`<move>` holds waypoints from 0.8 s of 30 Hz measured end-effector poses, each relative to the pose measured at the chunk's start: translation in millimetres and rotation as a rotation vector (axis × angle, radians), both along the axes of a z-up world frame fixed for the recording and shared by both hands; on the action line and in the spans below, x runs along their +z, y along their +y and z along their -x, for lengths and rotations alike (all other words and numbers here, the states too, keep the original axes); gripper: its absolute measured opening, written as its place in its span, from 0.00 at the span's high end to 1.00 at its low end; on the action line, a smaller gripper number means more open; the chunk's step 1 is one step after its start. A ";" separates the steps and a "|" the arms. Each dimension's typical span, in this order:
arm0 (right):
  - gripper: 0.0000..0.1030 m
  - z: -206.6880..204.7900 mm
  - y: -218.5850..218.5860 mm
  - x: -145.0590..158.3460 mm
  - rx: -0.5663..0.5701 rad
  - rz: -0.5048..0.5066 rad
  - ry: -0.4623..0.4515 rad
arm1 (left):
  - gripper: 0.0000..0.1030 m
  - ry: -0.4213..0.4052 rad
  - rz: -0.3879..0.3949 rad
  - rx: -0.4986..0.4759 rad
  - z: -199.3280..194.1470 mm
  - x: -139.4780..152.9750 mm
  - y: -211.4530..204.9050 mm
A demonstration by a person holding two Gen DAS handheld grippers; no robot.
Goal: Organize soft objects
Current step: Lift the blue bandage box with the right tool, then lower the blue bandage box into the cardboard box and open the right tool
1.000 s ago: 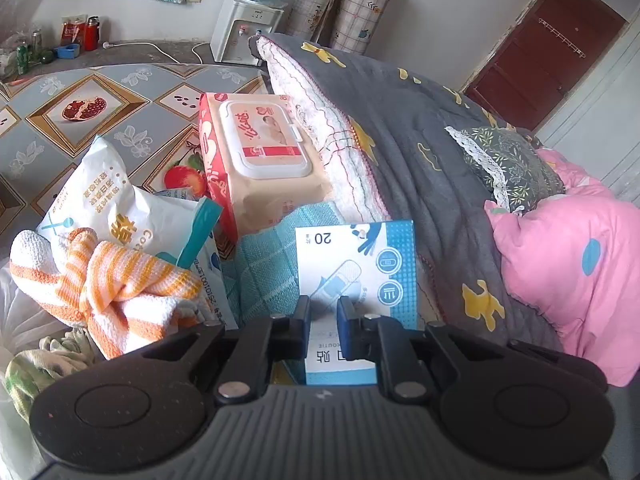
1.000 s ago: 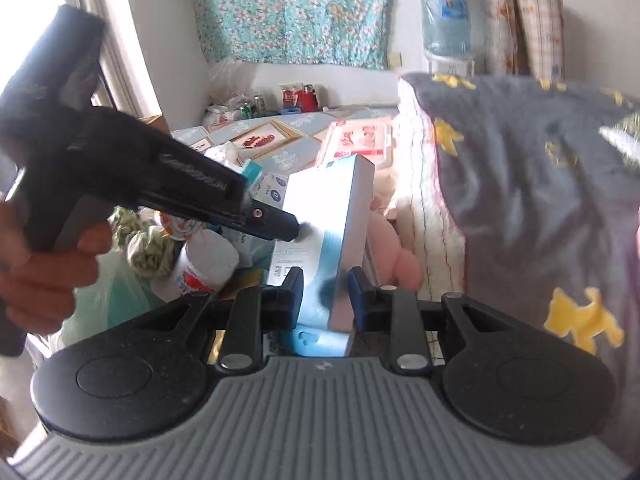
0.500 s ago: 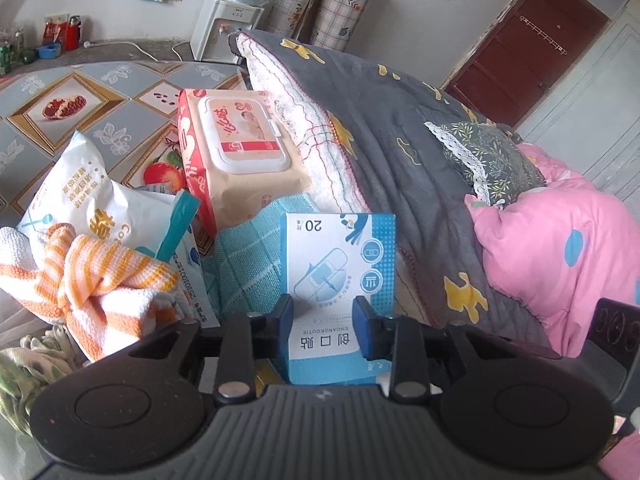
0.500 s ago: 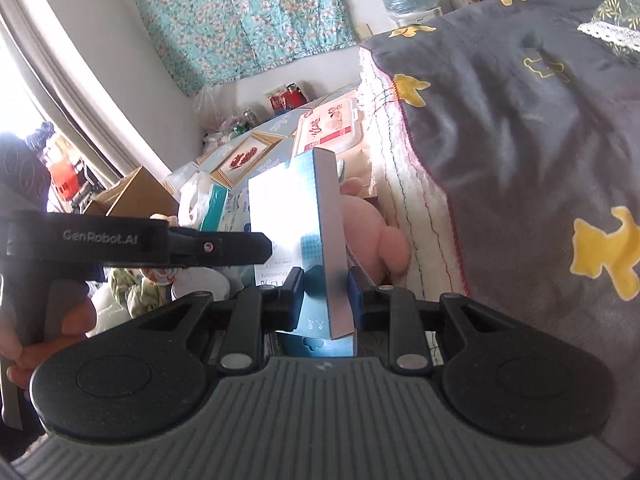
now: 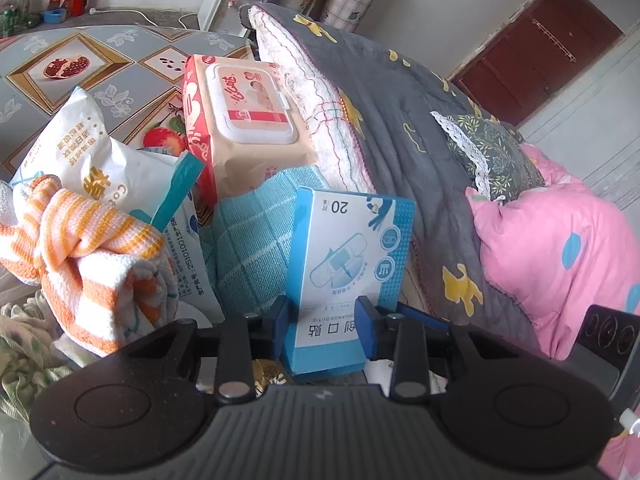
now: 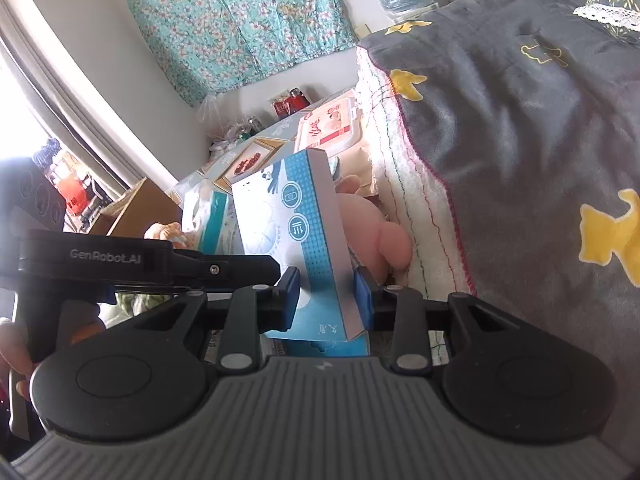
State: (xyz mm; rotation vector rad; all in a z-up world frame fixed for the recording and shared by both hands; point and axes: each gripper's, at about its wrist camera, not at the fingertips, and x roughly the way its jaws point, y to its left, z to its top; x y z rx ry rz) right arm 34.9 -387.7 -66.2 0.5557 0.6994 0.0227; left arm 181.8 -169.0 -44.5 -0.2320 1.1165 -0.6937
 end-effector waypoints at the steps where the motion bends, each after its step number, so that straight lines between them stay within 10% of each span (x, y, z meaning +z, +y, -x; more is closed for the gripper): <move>1: 0.71 1.9 0.3 2.3 -0.004 0.003 -0.005 | 0.70 0.005 0.007 0.001 0.0 1.1 1.0; 13: 0.71 35.9 23.3 74.4 -0.015 0.051 -0.110 | 0.71 -0.108 0.102 0.015 32.8 64.3 23.6; 24: 0.71 10.5 108.6 139.4 0.121 -0.005 -0.155 | 0.72 -0.247 0.102 0.161 50.1 131.8 126.5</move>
